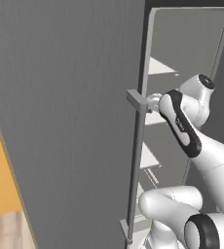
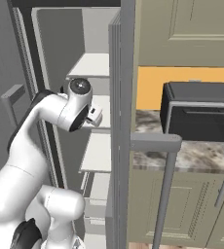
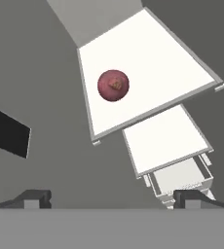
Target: Take the onion and onion out of the freezer and place them in the tupperware container on the counter. Then put the tupperware containing the vegetables back in the freezer.
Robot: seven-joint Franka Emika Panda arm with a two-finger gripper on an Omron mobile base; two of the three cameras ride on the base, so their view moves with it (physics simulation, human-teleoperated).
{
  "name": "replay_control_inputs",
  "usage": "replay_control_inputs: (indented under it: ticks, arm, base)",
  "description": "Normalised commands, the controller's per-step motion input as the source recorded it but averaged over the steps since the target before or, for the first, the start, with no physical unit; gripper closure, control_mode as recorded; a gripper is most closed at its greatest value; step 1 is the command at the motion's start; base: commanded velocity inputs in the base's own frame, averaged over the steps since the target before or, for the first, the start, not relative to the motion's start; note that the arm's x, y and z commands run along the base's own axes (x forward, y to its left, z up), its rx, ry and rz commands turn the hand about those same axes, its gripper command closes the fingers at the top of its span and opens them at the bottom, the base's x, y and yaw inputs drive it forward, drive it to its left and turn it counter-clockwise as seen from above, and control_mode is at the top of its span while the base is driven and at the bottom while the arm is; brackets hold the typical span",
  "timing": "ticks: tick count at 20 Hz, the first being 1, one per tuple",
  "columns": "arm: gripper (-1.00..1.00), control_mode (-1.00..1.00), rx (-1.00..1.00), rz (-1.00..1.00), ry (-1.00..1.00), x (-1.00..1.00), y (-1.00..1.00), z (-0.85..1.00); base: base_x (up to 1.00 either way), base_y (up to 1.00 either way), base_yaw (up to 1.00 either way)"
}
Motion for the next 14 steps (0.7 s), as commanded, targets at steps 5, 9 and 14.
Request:
replay_control_inputs:
  ticks: [5, 9, 14]
  arm:
    - [-1.0, -1.0, 0.08, 0.0, 0.0, 0.59, 0.0, -0.14]
    - [-1.0, -1.0, 0.07, 0.0, 0.0, 0.55, 0.0, -0.13]
    - [-1.0, -1.0, 0.05, 0.0, 0.0, 0.5, 0.0, -0.17]
  base:
    - [0.0, 0.0, 0.0]
    - [0.0, 0.0, 0.0]
    - [0.0, 0.0, 0.0]
